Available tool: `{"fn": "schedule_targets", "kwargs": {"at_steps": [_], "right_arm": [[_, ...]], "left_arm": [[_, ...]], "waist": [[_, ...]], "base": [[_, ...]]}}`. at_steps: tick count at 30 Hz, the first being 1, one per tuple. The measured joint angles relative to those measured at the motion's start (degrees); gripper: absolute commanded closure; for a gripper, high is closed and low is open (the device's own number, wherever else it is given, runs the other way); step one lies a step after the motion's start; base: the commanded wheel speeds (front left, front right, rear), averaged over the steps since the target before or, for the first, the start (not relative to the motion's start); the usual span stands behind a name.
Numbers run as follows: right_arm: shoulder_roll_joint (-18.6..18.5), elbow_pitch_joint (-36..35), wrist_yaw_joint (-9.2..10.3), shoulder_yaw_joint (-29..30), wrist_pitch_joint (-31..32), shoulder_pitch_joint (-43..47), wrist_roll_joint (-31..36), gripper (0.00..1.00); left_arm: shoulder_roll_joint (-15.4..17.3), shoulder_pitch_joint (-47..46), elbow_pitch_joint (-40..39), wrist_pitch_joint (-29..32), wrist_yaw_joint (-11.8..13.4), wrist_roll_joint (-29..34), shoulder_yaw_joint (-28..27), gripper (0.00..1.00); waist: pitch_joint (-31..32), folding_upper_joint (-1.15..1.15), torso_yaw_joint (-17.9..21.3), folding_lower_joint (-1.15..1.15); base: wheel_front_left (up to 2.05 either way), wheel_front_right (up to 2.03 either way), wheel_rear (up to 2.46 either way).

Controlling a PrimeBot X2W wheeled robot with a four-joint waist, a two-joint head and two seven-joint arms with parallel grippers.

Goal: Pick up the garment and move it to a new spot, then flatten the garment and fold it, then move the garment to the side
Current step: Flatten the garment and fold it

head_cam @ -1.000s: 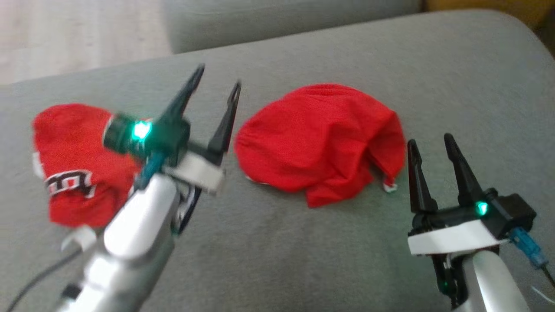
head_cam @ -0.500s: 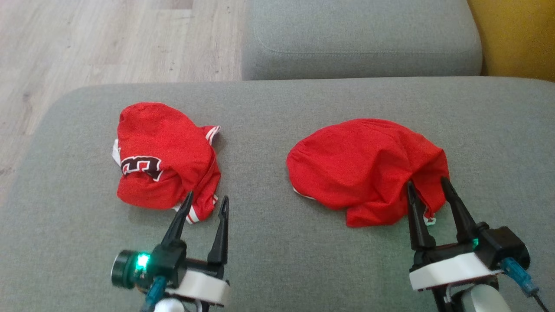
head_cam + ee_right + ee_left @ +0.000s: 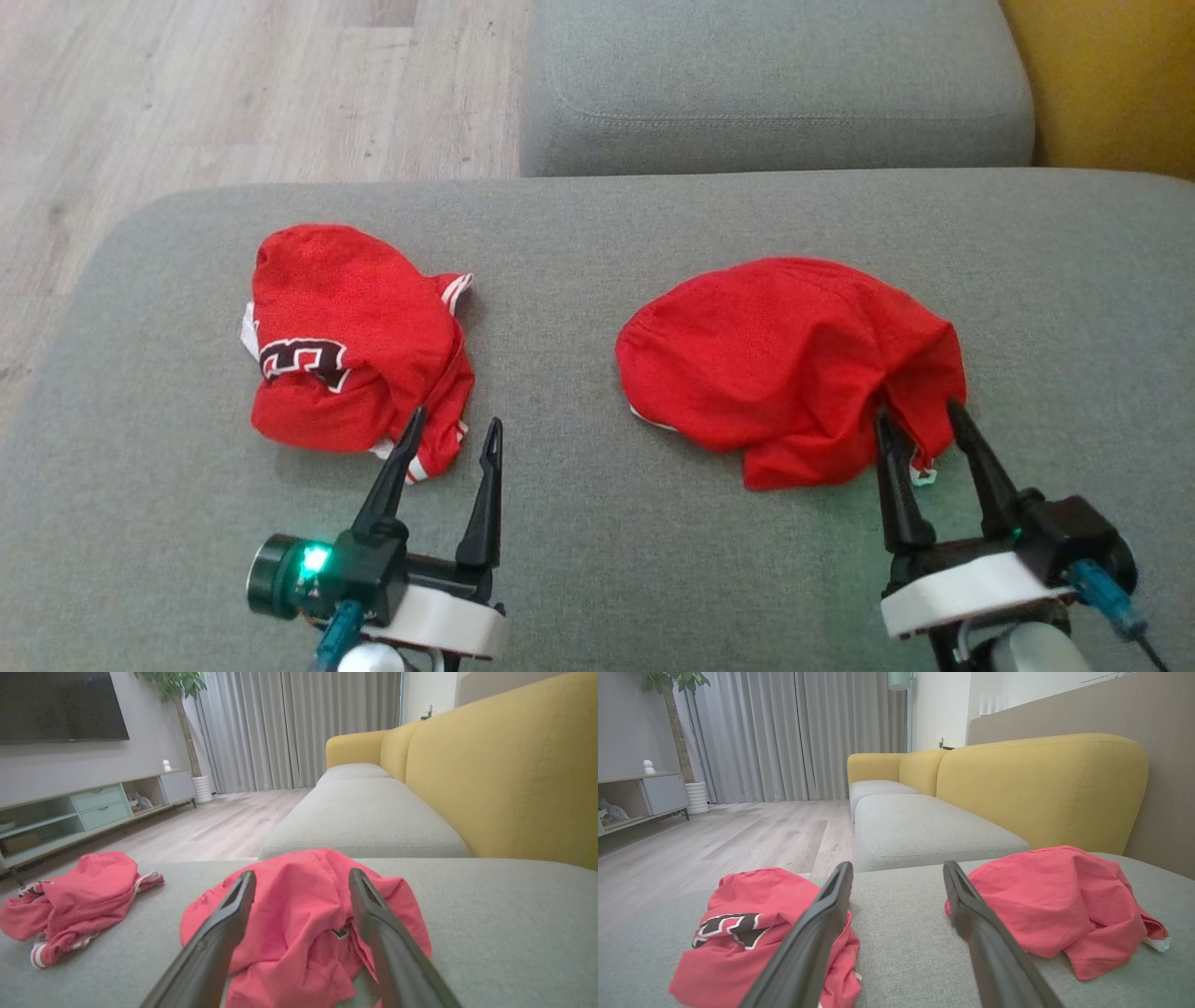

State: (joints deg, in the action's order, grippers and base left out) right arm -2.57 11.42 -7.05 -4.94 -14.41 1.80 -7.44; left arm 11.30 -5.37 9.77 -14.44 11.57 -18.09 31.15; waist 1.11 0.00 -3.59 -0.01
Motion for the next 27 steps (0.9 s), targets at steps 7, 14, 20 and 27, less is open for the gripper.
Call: {"fn": "schedule_targets", "kwargs": {"at_steps": [7,14,20,27], "right_arm": [[0.0,8.0,0.00,-0.1,0.0,-2.0,-0.3,0.00],[0.0,16.7,0.00,-0.6,0.1,-9.7,0.2,0.00],[0.0,24.4,0.00,-1.6,0.1,-13.2,0.9,0.00],[-0.1,29.3,0.00,-6.4,0.3,-17.1,-1.3,1.00]], "left_arm": [[-0.9,-0.1,0.6,0.0,-0.6,0.5,-0.7,0.00],[-1.9,-1.9,1.5,0.0,-1.5,1.1,-1.0,0.00],[-2.7,-3.1,2.3,0.0,-2.1,2.1,-1.5,0.00],[-3.2,-3.1,3.0,0.0,-2.6,2.6,-2.3,0.00]], "waist": [[-1.9,0.00,-0.5,0.00],[-5.3,0.00,-1.7,0.01],[-7.1,0.00,-3.0,0.02],[-6.8,0.00,-2.7,0.01]], "base": [[0.00,0.00,0.00],[0.00,0.00,0.00],[0.00,0.00,0.00],[0.00,0.00,0.00]]}}
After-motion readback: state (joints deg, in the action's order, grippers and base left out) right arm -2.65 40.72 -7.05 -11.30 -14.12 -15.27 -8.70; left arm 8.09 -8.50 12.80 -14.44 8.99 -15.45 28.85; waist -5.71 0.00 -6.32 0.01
